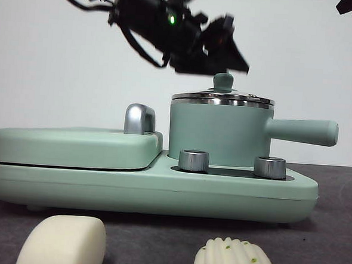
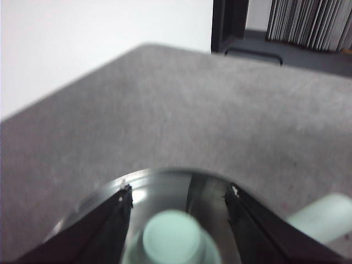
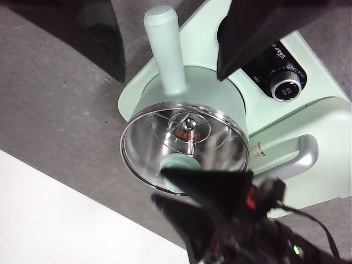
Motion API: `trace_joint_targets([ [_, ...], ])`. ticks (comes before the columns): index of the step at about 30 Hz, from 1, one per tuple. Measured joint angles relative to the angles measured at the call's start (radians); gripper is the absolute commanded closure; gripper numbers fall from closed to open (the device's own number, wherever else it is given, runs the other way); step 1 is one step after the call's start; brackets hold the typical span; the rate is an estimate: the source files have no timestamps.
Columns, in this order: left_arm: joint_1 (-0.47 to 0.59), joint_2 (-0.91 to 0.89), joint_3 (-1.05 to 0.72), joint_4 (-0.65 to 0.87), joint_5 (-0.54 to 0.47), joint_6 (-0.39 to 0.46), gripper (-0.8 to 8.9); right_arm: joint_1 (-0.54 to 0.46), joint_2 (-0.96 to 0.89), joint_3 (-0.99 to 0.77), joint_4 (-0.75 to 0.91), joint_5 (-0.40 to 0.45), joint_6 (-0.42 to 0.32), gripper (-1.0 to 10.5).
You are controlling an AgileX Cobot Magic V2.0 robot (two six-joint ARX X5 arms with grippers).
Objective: Put the buns in a small steamer
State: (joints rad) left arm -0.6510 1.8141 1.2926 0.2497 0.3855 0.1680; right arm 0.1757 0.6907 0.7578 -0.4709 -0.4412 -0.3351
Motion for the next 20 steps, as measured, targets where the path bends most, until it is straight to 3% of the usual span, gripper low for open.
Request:
trace_joint_targets([
  [11, 0.003, 0.026, 0.000, -0.021, -0.024, 0.000, 5.51, 0.000, 0.000, 0.000, 0.000, 0.000, 0.023, 6.8],
  [15, 0.003, 0.026, 0.001, -0.033, -0.035, 0.000, 6.95, 0.000, 0.000, 0.000, 0.000, 0.000, 0.029, 6.8],
  [20, 0.002, 0.026, 0.009, -0.045, -0.045, 0.005, 7.83, 0.000, 0.000, 0.000, 0.000, 0.000, 0.030, 6.8],
])
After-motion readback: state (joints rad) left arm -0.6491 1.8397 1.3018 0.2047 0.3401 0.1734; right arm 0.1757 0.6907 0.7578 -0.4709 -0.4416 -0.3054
